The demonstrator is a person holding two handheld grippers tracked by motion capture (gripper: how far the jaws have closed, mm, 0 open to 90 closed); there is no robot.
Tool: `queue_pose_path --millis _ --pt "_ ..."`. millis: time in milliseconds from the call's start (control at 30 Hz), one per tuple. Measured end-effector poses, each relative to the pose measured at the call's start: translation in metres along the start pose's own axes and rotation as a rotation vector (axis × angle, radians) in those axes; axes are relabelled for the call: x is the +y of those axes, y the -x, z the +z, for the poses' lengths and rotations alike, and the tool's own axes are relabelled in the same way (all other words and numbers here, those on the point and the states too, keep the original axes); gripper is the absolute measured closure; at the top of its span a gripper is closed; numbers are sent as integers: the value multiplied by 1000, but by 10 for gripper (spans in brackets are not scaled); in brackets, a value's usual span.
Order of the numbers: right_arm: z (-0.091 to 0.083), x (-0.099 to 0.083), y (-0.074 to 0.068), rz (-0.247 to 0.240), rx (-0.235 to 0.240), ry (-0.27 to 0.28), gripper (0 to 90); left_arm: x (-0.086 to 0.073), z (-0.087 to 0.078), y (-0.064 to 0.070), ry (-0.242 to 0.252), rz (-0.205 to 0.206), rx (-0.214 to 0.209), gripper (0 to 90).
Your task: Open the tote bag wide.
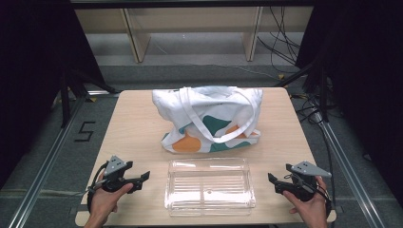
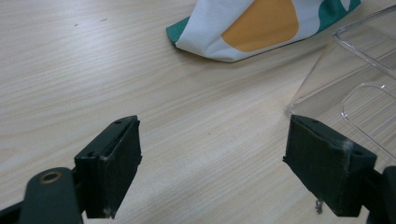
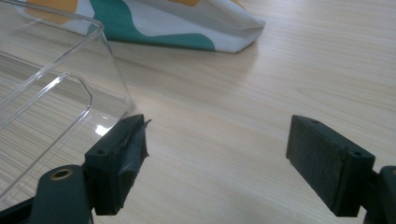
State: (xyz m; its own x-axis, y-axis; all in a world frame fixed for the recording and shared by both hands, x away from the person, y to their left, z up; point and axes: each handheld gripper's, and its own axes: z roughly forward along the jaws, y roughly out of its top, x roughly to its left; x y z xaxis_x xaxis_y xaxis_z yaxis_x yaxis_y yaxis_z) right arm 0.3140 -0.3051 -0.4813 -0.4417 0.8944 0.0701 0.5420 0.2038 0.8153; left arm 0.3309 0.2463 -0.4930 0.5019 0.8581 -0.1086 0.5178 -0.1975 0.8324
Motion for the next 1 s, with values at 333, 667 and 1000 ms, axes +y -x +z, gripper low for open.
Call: queue_pose_path --millis 333,667,1000 --pt "1 1 2 -12 -20 -11 213 0 0 0 -1 0 0 176" --pt "1 13 0 20 -19 8 214 0 1 0 -4 -3 3 176" --pt "6 46 1 -25 -13 26 242 1 1 0 -3 -2 7 176"
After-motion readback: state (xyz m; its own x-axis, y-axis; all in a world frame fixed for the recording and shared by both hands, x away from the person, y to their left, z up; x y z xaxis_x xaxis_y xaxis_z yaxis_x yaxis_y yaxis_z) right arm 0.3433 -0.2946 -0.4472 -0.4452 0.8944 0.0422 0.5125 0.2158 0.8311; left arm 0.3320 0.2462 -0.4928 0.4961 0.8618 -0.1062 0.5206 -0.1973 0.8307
